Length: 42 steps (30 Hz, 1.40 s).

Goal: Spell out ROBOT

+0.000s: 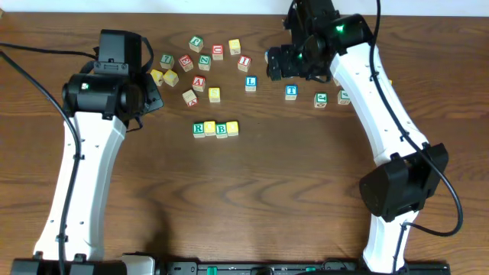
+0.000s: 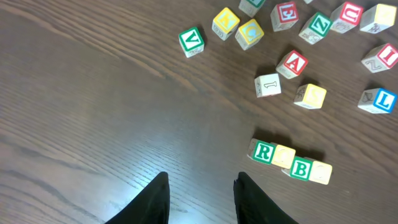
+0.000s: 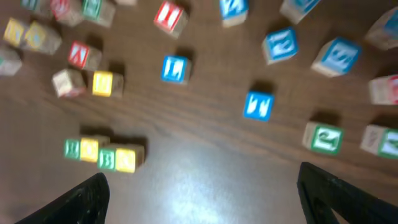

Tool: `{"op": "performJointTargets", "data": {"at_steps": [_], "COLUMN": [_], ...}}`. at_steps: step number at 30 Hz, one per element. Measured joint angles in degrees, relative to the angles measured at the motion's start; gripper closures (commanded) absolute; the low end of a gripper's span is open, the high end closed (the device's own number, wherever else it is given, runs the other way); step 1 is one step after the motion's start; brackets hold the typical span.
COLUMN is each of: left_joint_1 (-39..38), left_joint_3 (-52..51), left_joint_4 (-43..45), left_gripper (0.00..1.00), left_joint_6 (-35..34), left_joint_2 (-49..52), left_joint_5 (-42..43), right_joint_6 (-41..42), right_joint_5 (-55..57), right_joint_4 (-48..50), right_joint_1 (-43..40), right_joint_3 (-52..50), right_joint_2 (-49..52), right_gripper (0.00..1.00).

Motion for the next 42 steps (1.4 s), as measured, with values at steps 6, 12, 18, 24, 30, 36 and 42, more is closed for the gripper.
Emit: {"op": "performJointTargets", "data": {"at_steps": [6, 12, 18, 24, 30, 36, 42], "left_joint_1": [0.0, 0.0, 0.0, 0.0, 0.0, 0.0, -0.02], "left_joint_3": [0.0, 0.0, 0.0, 0.0, 0.0, 0.0, 0.0], "left_joint_4": [0.0, -0.04, -0.28, -0.5, -0.52, -0.52, -0.5], "left_gripper": [0.66, 0.66, 0.66, 0.66, 0.66, 0.66, 0.66], "left_joint_6": [-0.2, -0.2, -0.22, -0.22, -0.22, -0.22, -0.22], "left_joint_2": [0.46, 0.46, 0.46, 0.46, 0.46, 0.46, 0.46], "left_joint_5": [0.02, 0.04, 0.04, 0.02, 0.04, 0.04, 0.04], "right_joint_6": [4.33, 6.29, 8.87, 10.12, 10.75, 10.82, 10.99], "right_joint_5": [6.03, 7.85, 10.6, 11.98, 12.2, 12.17, 12.35], "right_joint_4": [0.26, -0.31, 1.75, 3.98, 6.6, 7.54, 7.78], "right_joint_1": [0.11, 0.11, 0.11, 0.11, 0.11, 0.11, 0.11], "right_joint_3": [0.31, 0.57, 0.57, 0.57, 0.57, 0.57, 0.57], "right_joint_2": [0.13, 4.44, 12.0, 17.0, 20.2, 20.72, 20.72], "right_gripper": [0.07, 0.2, 0.33, 0.4, 0.43, 0.48, 0.54]}}
